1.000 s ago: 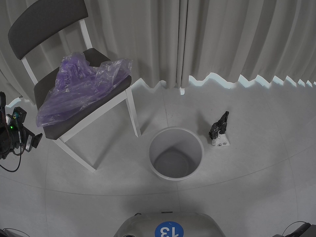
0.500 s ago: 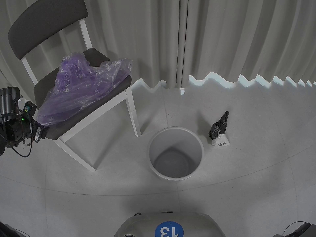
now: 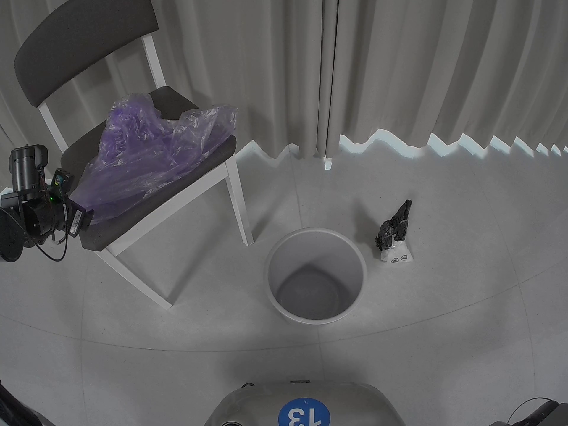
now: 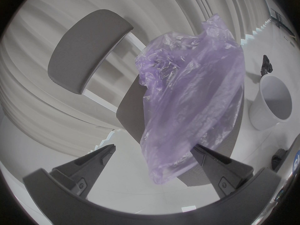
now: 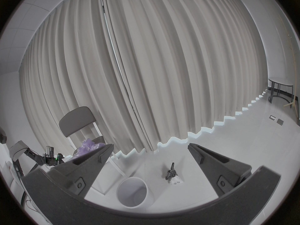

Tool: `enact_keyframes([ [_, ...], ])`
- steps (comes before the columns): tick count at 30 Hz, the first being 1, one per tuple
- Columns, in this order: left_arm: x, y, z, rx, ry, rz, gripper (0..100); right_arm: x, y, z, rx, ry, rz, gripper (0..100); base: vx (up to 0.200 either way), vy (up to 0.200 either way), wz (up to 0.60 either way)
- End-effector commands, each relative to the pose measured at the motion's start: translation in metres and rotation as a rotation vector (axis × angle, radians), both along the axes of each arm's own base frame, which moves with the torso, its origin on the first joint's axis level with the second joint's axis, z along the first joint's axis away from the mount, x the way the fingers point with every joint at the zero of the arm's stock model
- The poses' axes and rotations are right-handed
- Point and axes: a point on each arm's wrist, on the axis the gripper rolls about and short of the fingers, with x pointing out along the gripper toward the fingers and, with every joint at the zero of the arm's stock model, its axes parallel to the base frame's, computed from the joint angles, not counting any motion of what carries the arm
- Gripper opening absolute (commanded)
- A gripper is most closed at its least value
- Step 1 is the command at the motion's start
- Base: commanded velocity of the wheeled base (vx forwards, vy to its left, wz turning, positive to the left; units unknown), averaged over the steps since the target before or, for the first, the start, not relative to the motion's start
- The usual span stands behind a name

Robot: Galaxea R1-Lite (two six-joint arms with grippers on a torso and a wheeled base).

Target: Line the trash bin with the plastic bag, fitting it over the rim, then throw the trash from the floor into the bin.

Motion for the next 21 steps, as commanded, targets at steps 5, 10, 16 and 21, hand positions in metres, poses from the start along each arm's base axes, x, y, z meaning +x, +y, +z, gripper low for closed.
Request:
enact_keyframes([
  [5, -0.005, -0.003, 0.010, -0.002, -0.110, -0.006, 100, 0.003, 0.000, -0.001, 0.002, 0.010, 0.001, 100, 0.000, 0.000, 0.00],
  [10, -0.005, 0.000, -0.006, 0.012, -0.173, 0.000, 100, 0.004, 0.000, -0.001, 0.003, 0.012, 0.000, 100, 0.000, 0.000, 0.00],
  [16, -0.007, -0.003, -0.017, 0.059, -0.246, -0.025, 100, 0.003, 0.000, -0.002, 0.003, 0.014, 0.000, 100, 0.000, 0.000, 0.00],
  [21, -0.011, -0.001, -0.019, 0.116, -0.223, -0.035, 100, 0.004, 0.000, -0.002, 0.005, 0.015, -0.003, 100, 0.000, 0.000, 0.00],
])
